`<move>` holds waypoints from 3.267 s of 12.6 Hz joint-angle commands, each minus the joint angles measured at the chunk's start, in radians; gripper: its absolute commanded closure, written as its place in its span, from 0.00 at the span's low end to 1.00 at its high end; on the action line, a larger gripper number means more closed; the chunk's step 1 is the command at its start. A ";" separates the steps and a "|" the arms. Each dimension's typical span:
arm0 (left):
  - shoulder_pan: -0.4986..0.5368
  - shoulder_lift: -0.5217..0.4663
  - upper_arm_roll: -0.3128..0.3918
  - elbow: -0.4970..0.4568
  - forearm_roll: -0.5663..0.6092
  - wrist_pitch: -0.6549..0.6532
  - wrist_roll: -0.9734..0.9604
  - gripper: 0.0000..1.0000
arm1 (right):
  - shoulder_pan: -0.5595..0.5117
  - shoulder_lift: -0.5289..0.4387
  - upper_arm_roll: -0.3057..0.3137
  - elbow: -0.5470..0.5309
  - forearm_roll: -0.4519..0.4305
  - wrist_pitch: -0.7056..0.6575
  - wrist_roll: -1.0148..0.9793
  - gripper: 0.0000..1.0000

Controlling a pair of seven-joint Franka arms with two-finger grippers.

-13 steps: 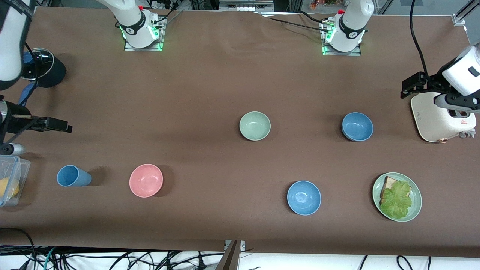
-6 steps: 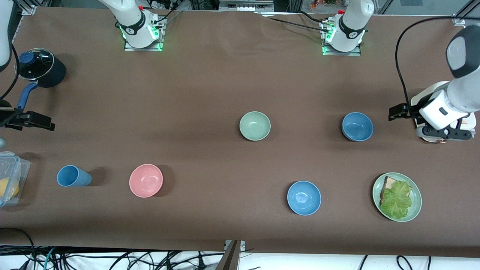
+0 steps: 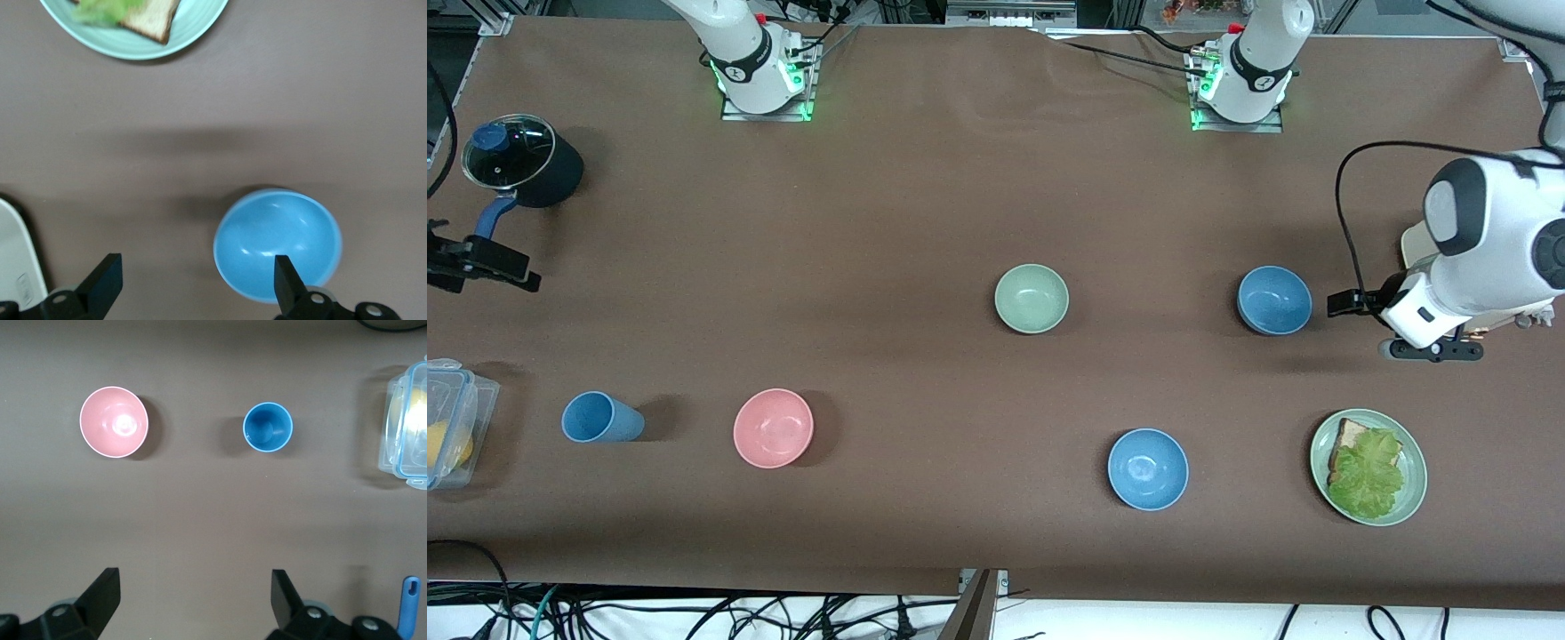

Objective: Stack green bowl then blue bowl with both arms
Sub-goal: 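Reach the left gripper to the light blue bowl and grasp its rim, then lift the blue bowl with the left gripper and carry it over the green bowl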

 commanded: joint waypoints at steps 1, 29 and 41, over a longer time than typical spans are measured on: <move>0.004 -0.001 0.000 -0.118 0.016 0.133 -0.013 0.01 | -0.045 -0.071 0.069 -0.081 -0.072 0.014 -0.005 0.00; -0.517 0.149 -0.035 0.172 -0.435 0.026 -0.332 1.00 | -0.100 -0.090 0.145 -0.111 -0.102 -0.024 -0.001 0.00; -0.642 0.272 -0.045 0.258 -0.427 0.080 -0.509 1.00 | -0.102 -0.090 0.142 -0.111 -0.102 -0.024 -0.002 0.00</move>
